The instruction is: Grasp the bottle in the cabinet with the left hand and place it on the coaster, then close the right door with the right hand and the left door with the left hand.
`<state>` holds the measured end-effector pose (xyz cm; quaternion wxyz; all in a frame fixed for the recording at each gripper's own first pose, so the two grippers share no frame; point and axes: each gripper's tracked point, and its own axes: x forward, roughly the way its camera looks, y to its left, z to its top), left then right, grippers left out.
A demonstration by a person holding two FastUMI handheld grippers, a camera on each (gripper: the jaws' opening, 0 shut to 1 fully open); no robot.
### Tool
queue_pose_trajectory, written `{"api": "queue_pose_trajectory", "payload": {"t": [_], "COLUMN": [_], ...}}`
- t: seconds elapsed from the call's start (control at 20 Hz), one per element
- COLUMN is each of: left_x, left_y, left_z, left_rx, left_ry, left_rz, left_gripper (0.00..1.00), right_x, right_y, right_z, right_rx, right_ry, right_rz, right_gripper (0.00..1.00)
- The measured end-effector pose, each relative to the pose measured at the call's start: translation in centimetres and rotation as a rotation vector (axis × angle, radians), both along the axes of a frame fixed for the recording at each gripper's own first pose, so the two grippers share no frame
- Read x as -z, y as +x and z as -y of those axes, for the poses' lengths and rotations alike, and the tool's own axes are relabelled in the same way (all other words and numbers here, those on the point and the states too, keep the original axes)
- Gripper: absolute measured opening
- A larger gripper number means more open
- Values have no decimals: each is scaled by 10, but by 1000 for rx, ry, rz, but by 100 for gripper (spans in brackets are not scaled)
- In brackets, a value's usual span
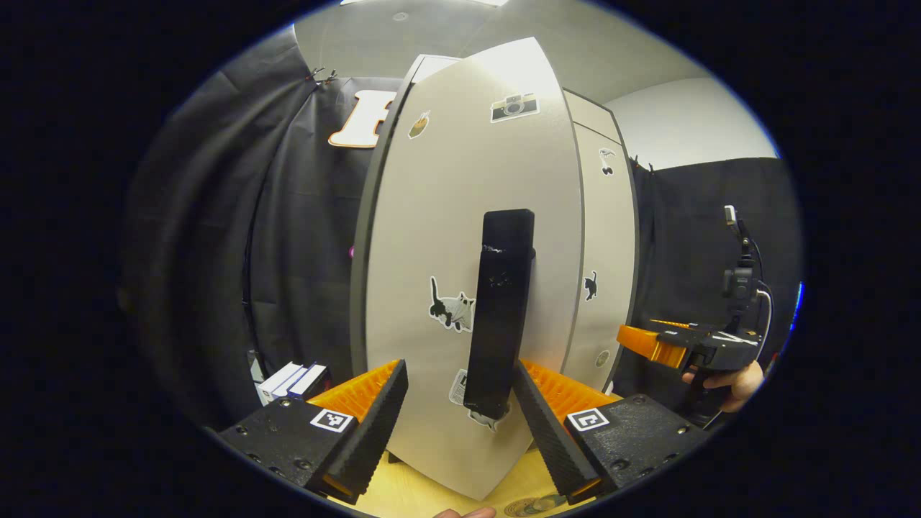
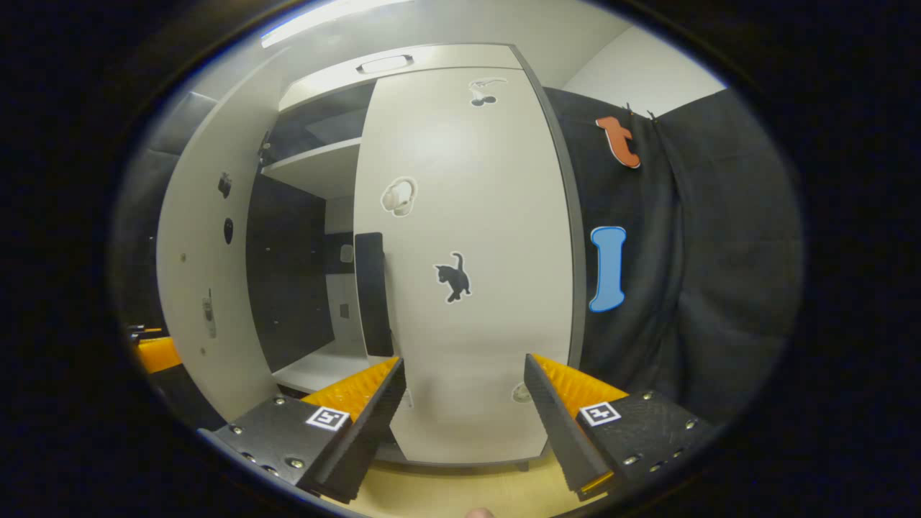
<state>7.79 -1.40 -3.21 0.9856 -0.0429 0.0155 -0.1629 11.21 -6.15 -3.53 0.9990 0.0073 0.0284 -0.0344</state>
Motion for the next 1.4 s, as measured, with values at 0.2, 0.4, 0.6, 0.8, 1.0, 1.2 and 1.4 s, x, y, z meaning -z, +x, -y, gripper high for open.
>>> {"api": "queue_pose_trajectory", "payload": {"t": [0.2, 0.4, 0.6, 0.8, 1.0, 1.2, 1.4], "left_x": [1, 5, 8, 9, 9, 11, 12], "left_y": [22, 44, 65, 84, 104, 115, 117], "left_z": [24, 46, 64, 75, 84, 86, 86], "left_rx": [-11, -10, -20, -46, -69, -127, -159], "left_ry": [42, 51, 47, 75, 66, 60, 69], "left_rz": [29, 28, 29, 48, 43, 39, 41], "left_gripper": [94, 94, 95, 94, 94, 95, 95], "right_x": [1, -4, -6, -5, 3, 9, 10], "right_y": [-16, -34, -50, -64, -74, -85, -92], "right_z": [8, 12, 17, 17, 14, 12, 11], "right_rx": [5, 7, 13, 9, -2, -14, -22], "right_ry": [20, 22, 15, 31, 54, 64, 63], "right_rz": [-16, -11, -12, -18, -42, -61, -68], "right_gripper": [100, 100, 100, 100, 100, 100, 100]}}
